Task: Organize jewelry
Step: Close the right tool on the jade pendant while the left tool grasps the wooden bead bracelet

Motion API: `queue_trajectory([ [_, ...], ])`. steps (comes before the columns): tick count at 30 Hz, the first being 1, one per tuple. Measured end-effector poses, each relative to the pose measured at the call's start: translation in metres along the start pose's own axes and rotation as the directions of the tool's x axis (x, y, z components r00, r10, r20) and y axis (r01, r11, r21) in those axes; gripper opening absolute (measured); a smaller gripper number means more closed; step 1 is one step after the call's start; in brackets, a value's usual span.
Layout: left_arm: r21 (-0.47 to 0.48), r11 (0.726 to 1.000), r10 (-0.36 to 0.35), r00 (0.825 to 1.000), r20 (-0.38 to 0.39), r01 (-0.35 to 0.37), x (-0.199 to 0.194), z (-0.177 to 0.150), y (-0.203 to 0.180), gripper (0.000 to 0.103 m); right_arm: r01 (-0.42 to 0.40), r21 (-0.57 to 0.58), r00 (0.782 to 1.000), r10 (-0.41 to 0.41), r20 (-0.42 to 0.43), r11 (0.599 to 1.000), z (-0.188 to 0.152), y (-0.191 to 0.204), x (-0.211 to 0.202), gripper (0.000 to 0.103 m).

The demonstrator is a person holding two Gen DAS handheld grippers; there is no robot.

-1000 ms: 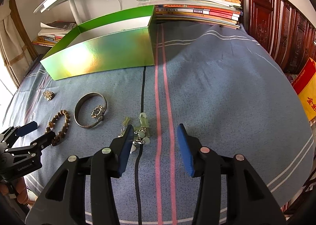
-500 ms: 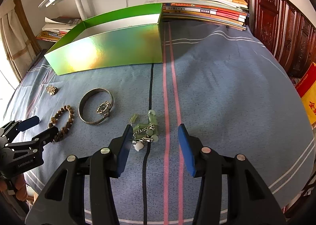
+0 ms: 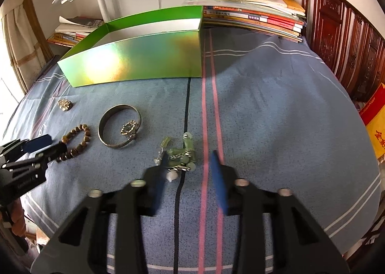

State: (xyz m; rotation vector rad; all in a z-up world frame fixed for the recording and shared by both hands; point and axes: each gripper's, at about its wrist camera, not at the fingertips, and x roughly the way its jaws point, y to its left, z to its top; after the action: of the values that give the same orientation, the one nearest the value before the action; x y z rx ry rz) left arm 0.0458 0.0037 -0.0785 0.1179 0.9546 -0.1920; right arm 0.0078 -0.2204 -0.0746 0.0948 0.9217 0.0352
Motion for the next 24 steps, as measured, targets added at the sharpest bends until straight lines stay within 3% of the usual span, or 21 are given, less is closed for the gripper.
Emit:
queue_trajectory([
  [3,0.005,1.000,-0.005,1.000,0.000,0.005,-0.001,0.001,0.000,0.028,0.005,0.000,1.000,-0.005,0.007,1.000,0.001,-0.001,-0.002,0.018],
  [5,0.005,1.000,-0.004,1.000,-0.003,0.004,-0.002,0.001,0.000,0.028,0.011,0.016,1.000,-0.011,0.006,1.000,0.001,-0.005,-0.003,0.018],
  [10,0.001,1.000,0.013,1.000,-0.006,-0.013,0.000,0.001,0.002,0.045,0.026,0.048,1.000,-0.026,0.008,0.999,0.002,-0.015,-0.004,0.019],
  [15,0.004,1.000,0.012,1.000,-0.007,-0.012,0.001,0.002,0.002,0.053,0.010,0.047,1.000,-0.011,0.023,0.999,0.004,-0.012,-0.007,0.022],
  [24,0.009,1.000,-0.004,1.000,0.000,0.004,0.002,0.002,0.000,0.054,0.022,0.026,1.000,-0.022,0.005,0.999,0.009,0.000,0.007,0.026],
])
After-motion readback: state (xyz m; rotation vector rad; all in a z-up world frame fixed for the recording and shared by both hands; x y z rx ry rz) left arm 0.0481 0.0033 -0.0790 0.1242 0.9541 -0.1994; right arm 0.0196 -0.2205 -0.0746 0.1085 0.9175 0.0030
